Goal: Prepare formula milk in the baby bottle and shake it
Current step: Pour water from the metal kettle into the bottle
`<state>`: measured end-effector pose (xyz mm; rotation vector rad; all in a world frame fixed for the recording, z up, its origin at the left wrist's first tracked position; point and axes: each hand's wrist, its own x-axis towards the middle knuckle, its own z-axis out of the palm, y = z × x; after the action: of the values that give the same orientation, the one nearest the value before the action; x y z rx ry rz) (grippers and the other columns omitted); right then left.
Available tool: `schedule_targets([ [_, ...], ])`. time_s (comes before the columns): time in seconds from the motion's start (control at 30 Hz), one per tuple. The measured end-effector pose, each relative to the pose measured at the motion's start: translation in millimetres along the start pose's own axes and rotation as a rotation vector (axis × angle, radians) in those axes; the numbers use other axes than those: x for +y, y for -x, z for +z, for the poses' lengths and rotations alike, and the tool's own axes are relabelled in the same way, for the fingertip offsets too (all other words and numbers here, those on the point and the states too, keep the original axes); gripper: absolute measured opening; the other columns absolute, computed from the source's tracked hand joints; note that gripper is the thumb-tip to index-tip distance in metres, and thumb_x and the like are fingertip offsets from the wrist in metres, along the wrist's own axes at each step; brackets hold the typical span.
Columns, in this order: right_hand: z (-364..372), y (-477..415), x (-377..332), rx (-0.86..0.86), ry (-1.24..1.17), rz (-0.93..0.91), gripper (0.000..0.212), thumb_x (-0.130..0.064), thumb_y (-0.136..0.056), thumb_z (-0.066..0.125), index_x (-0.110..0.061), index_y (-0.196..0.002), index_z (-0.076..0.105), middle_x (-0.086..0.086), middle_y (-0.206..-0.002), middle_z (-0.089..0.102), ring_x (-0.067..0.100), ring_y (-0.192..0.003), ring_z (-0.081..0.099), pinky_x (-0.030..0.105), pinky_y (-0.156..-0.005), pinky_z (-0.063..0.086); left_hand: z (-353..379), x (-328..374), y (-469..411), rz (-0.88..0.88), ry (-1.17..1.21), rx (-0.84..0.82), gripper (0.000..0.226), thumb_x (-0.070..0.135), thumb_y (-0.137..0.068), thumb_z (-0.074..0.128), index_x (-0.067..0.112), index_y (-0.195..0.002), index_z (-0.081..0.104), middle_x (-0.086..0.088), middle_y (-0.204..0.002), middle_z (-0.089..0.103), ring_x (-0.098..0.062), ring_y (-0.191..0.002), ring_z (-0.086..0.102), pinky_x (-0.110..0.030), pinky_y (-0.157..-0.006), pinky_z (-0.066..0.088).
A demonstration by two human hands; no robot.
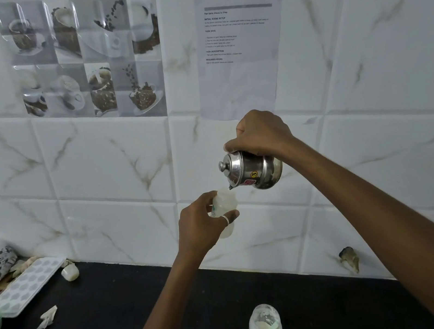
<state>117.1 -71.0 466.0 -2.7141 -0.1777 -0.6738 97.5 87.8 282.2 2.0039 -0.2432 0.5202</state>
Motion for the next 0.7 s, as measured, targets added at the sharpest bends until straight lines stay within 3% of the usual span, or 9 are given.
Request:
schedule_targets([
  [0.23,3,1,8,0.006,-0.047,0.031,0.031,-0.040,-0.064,0.076,-0.017,-0.055,0.057,-0.003,-0.053,0.051,0.016,-0.056,0.052,0.029,-0.056,0.043,1,0,-1,-0.005,0.002,0.001,0.074,0.053,-0.069,0.086,0.024,-0.133,0.061,0.006,-0.117,0.069,-0.011,-0.101,0.064,-0.022,-0.083,0.049],
  [0.7,6,5,30,0.028,-0.321,0.133,0.050,-0.033,-0.068,0.078,-0.020,-0.048,0.034,-0.003,-0.050,0.032,0.018,-0.057,0.036,0.035,-0.058,0.032,1,3,-5,-0.029,0.023,-0.005,0.071,0.052,-0.069,0.086,0.025,-0.130,0.063,0.014,-0.108,0.066,-0.005,-0.095,0.063,-0.017,-0.078,0.045],
])
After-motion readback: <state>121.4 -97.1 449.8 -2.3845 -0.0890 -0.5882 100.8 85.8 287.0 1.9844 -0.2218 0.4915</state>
